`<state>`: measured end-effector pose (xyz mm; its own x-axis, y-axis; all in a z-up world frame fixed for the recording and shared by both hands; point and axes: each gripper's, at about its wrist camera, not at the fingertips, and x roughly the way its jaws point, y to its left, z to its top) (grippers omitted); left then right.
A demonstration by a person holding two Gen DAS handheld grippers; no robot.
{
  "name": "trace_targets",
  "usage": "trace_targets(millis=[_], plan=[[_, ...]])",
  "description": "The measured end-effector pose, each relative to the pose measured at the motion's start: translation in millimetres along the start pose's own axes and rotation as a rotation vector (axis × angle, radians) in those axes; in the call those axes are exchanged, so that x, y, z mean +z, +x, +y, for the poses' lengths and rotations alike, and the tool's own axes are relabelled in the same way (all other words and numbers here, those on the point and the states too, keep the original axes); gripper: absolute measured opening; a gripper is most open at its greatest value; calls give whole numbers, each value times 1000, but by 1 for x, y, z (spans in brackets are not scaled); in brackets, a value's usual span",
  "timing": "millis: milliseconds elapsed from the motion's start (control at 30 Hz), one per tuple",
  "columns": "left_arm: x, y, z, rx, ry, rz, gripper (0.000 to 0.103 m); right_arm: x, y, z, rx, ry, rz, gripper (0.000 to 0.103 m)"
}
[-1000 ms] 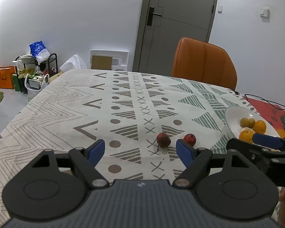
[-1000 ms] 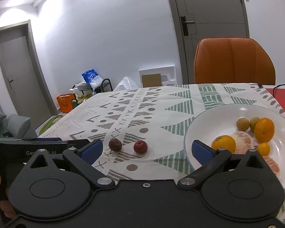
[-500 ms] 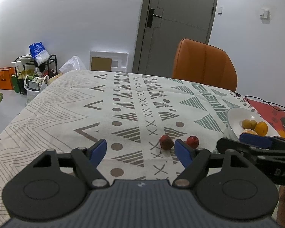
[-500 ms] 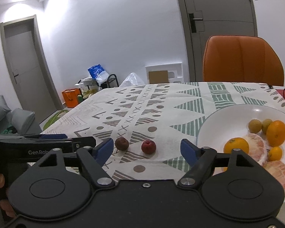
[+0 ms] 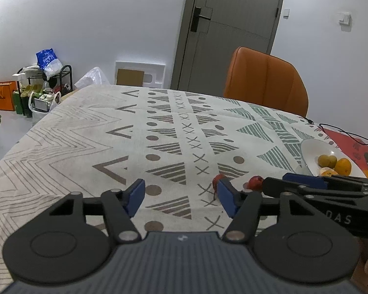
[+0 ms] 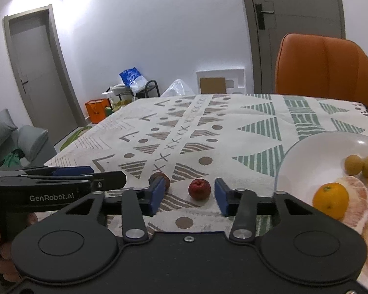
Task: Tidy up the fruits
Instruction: 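Grasp the red fruit with the right tool while the left tool grasps the brown-red fruit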
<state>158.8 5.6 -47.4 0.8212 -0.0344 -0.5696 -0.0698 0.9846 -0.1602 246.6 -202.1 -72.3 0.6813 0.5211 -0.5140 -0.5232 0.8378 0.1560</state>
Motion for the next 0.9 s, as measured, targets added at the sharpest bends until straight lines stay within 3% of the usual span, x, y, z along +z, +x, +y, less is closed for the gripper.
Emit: trace_targets(millis=[333, 500, 800, 833, 900], plan=[[2, 10, 3, -8, -7, 13, 59, 1, 18, 0, -13, -18, 42, 40], [3, 13, 3, -16, -7, 18, 58, -1, 28, 2, -18, -36, 69, 21], [5, 19, -11, -33, 15, 16, 58, 2, 14, -3, -18, -32, 43, 17], [5, 21, -13, -35, 21, 18, 58, 3, 12, -5, -18, -29, 39, 9], [4, 24, -18, -36, 34, 24, 58, 3, 7, -9, -13, -17, 30, 8]])
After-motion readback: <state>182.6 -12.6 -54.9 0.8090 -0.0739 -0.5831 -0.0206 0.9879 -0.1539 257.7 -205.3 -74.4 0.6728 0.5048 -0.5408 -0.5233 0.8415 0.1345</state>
